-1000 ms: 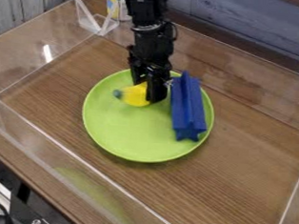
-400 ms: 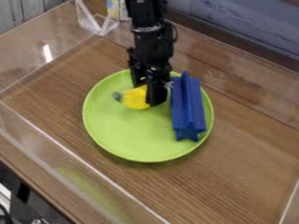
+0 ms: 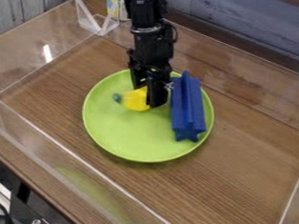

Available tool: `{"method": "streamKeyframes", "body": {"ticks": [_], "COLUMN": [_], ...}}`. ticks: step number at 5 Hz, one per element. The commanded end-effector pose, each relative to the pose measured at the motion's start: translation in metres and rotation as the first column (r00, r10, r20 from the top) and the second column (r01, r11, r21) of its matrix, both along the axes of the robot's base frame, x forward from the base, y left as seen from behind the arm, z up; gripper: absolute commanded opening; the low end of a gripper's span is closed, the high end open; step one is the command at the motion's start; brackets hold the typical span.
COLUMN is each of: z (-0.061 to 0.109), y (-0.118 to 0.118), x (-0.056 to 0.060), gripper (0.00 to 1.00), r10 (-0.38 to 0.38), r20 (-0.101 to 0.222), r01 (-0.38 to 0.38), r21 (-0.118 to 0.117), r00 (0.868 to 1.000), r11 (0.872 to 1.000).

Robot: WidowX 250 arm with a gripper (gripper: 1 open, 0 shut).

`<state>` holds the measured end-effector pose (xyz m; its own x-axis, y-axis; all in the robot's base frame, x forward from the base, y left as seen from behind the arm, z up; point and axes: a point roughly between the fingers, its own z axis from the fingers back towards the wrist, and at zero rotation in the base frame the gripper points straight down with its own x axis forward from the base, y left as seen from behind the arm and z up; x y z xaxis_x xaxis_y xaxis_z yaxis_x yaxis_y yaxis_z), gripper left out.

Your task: Put the banana in the green plate

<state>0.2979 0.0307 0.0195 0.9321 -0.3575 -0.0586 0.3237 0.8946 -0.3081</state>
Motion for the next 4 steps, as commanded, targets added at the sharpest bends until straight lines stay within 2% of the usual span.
{"method": "streamKeyframes", "body": {"ticks": [1, 4], "z": [-0.0088, -0.0097], "y": [-0.0114, -0.0152], "x": [-0.0142, -0.0177], "gripper": [0.0, 0.0], "r10": [-0.027, -0.034], "r20": [-0.056, -0.071], "r01": [0.026, 0.031], "r21": [-0.02, -0.039], "r00": [0.998, 0.997], "r11": [0.999, 0.999]}}
